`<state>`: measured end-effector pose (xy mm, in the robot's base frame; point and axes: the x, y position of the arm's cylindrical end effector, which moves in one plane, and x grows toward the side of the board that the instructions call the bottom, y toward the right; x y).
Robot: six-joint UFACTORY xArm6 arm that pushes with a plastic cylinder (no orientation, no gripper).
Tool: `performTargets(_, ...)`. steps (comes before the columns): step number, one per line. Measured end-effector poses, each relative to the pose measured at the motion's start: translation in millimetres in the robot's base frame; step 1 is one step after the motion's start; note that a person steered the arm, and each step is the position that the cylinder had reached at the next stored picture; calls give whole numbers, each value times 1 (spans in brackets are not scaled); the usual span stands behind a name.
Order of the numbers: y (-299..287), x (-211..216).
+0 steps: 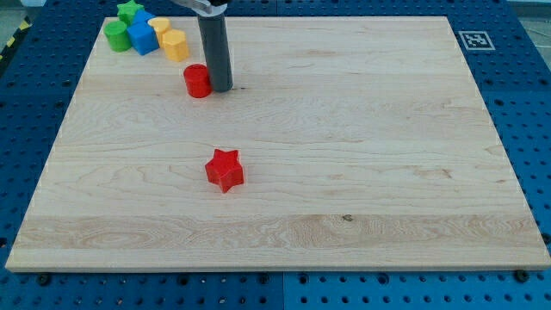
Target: Move the red circle to the bottom of the blue cube
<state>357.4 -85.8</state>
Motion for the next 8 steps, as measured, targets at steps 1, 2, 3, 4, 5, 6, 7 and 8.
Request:
performTargets(1,8,0)
performTargets(2,38,20)
performTargets(3,29,31)
performTargets(4,13,20)
performTargets(5,11,17)
performTargets(6,-5,15)
performTargets(7,-11,15)
performTargets(8,-30,1)
